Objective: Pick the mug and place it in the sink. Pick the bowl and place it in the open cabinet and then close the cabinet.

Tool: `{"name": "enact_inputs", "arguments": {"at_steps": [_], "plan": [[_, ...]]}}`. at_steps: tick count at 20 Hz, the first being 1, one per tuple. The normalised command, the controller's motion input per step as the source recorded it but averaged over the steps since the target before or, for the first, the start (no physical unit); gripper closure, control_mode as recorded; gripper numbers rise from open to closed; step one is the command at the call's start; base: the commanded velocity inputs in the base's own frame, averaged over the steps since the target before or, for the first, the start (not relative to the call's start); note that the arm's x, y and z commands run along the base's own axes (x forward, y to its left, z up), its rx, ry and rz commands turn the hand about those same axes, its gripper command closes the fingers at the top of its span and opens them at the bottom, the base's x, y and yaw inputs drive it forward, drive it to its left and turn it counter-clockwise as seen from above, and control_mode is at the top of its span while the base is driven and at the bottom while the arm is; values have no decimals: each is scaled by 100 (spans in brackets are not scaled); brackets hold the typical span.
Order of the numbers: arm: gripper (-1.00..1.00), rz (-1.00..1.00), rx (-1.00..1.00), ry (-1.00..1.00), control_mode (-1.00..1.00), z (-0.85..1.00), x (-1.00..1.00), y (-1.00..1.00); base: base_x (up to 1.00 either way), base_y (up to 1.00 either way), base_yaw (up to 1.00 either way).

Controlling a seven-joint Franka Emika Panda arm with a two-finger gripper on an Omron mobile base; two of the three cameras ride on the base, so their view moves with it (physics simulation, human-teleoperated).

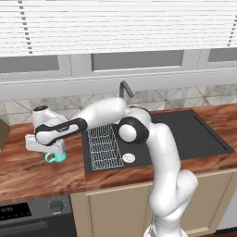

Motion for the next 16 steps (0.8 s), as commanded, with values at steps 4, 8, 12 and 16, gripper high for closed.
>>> {"name": "enact_inputs", "arguments": {"at_steps": [4,8,12,16], "plan": [[100,0,0,1,-100,-22,-1,-30,0,0,0],[100,-1,3,9,-100,6,-14,-33,0,0,0],[100,-21,2,11,-100,18,-35,-47,0,0,0],[100,-46,0,2,-100,-46,-39,-67,0,0,0]]}}
